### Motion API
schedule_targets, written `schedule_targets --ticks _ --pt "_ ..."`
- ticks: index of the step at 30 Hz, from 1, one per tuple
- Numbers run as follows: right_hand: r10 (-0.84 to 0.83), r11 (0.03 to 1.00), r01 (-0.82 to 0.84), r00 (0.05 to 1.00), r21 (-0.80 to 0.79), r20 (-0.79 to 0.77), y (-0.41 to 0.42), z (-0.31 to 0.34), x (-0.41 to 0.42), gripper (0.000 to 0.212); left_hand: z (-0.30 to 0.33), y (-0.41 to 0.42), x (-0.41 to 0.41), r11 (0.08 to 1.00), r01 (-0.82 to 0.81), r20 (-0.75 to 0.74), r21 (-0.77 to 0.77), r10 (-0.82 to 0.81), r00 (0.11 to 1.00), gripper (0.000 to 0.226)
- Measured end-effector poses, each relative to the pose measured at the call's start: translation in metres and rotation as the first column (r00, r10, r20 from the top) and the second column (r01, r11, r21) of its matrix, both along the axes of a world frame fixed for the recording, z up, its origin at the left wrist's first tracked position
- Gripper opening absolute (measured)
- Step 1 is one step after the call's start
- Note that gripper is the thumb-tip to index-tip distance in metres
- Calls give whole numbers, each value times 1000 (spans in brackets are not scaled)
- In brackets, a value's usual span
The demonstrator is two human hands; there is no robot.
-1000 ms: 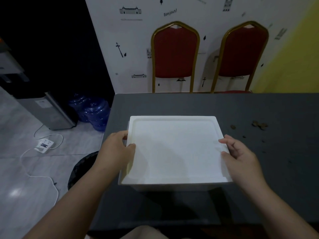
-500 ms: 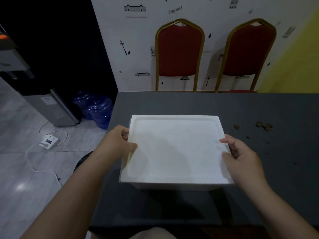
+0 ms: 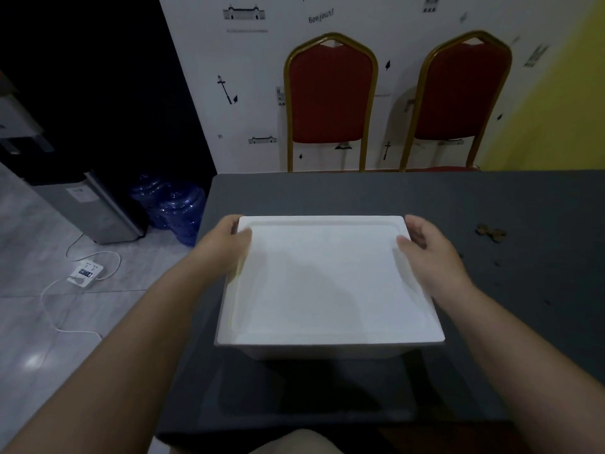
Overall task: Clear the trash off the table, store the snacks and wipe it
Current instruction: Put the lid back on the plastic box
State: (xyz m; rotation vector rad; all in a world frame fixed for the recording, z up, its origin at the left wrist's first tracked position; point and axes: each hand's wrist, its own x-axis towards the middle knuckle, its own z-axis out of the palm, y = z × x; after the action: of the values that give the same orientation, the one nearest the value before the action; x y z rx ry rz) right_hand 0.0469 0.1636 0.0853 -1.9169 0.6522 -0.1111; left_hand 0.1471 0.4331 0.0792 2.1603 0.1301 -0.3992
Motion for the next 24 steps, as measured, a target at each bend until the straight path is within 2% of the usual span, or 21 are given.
schedule_targets --ticks 1,2,6,10,13,18,24 --pt "-24 999 24 1000 40 -11 -2 -1 10 40 -3 -4 1 996 -71 2 -55 71 997 16" --pt "-43 997 45 999 70 -29 -4 -3 17 39 -5 -9 1 990 -108 0 -95 109 994 20" --pt "-67 991 73 996 110 -66 -8 -6 28 26 -7 -15 6 973 -154 -30 -171 151 988 27" --pt "-89 990 91 996 110 -26 -9 -9 34 24 -8 -14 10 931 -242 -107 -272 221 969 23" --pt "-105 989 105 994 105 -8 -9 -11 36 24 -8 -15 14 922 -278 -135 -270 250 959 21" --pt "-111 988 112 994 110 -16 -10 -11 37 24 -10 -20 19 944 -276 -86 -182 265 961 22" --pt "-100 984 98 995 150 4 -11 -10 35 18 -13 -14 17 904 -301 -132 -303 273 953 18"
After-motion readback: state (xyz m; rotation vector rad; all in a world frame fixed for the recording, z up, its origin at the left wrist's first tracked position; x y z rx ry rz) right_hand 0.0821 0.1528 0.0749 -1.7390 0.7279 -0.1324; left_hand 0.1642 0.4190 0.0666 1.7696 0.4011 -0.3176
